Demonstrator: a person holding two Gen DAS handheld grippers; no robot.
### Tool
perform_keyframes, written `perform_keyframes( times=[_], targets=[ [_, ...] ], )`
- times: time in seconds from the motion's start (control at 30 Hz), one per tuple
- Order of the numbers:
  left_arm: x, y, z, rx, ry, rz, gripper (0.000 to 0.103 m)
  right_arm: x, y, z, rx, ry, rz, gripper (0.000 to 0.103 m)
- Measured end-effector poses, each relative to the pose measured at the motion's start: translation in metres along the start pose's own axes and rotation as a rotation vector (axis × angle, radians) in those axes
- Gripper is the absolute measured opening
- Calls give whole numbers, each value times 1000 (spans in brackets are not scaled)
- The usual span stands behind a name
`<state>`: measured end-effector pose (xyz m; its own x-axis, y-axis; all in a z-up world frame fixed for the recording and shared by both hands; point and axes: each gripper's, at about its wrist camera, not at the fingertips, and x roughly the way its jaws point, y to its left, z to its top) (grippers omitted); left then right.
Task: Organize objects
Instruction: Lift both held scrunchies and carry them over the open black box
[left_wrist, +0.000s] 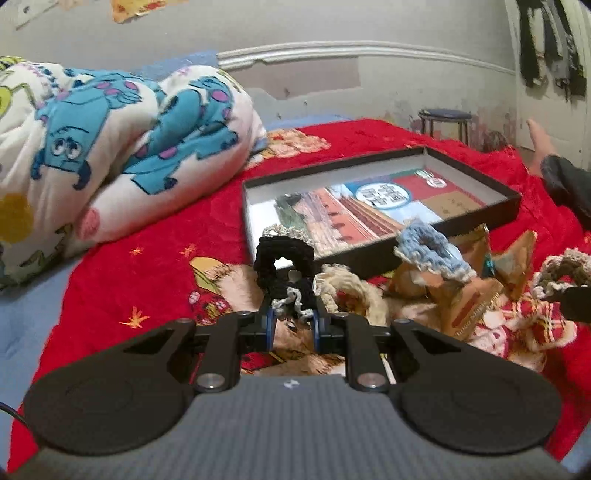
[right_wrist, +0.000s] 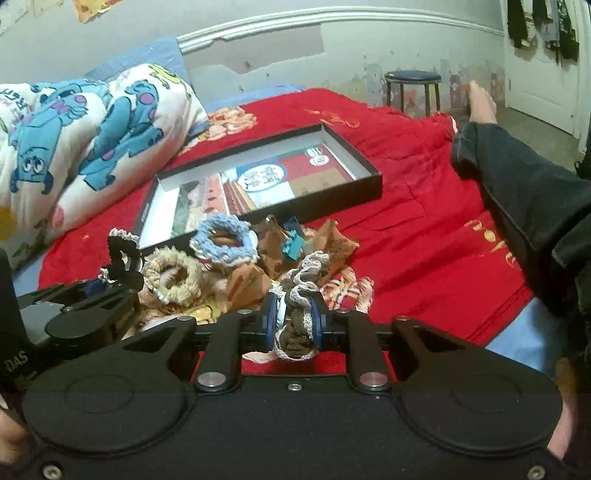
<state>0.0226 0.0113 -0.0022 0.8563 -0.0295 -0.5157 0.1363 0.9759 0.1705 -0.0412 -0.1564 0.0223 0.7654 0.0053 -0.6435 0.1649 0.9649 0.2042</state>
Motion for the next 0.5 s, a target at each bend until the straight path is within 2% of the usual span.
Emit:
perform_keyframes(
  times=[0.07, 0.17, 0.37, 0.5],
  targets=[
    [-4, 6, 2, -30, -18, 5, 23, -4, 1, 2, 0, -10, 5, 19],
    [-6, 11, 3, -62, -22, -28, 25, -7, 2, 4, 5, -18, 17, 19],
    [8, 0, -1, -15, 54, -73, 24, -9, 1, 4, 18, -17, 28, 19],
    [3, 0, -2, -29, 27, -78, 24, -10, 0, 3, 22, -18, 34, 19]
  ],
)
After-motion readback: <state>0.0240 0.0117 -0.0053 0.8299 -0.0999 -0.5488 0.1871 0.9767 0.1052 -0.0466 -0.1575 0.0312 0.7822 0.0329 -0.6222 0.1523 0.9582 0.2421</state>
